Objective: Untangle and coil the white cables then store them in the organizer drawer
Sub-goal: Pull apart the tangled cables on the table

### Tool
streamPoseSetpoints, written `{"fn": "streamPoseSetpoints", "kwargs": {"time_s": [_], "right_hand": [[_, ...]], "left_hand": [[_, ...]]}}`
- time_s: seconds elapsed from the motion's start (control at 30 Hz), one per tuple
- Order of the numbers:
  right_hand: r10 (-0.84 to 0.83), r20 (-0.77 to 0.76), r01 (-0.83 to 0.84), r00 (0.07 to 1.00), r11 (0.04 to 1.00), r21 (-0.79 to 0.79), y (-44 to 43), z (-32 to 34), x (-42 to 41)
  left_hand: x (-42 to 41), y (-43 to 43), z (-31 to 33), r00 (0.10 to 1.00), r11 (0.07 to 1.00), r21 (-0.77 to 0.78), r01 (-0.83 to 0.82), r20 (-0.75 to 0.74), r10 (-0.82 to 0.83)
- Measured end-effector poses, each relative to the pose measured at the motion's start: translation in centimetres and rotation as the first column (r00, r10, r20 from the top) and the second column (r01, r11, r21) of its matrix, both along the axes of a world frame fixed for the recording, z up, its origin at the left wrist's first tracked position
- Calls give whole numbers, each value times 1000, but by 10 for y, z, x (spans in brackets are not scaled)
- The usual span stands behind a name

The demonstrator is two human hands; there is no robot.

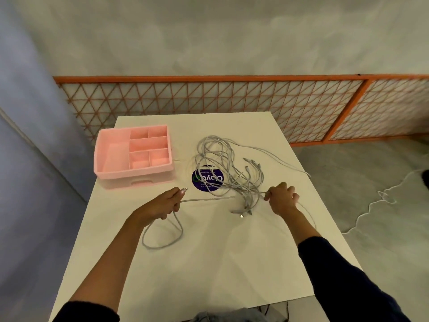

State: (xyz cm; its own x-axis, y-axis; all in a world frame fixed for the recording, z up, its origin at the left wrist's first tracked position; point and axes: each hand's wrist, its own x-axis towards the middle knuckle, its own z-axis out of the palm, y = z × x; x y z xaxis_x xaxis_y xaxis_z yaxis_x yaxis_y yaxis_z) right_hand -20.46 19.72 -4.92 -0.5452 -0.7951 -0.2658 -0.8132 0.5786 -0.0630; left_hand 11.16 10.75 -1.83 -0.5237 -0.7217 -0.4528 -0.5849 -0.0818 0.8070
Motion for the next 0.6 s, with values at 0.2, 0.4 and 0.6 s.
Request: {"fn": "streamPoseSetpoints", "kwargs": {"time_s": [0.2,0.4,0.6], "right_hand": [[-496,101,506,862,834,-222,37,8,-58],[-625,385,730,680,521,-443,46,49,-93],[-584,467,744,664,456,-488,58,39,-96]], "left_hand": [[-41,13,6,987,987,37,157,-40,-155],[-77,21,16,961,968,13,251,-122,-247],[-87,24,17,967,976,32,215,-150,-208]]}}
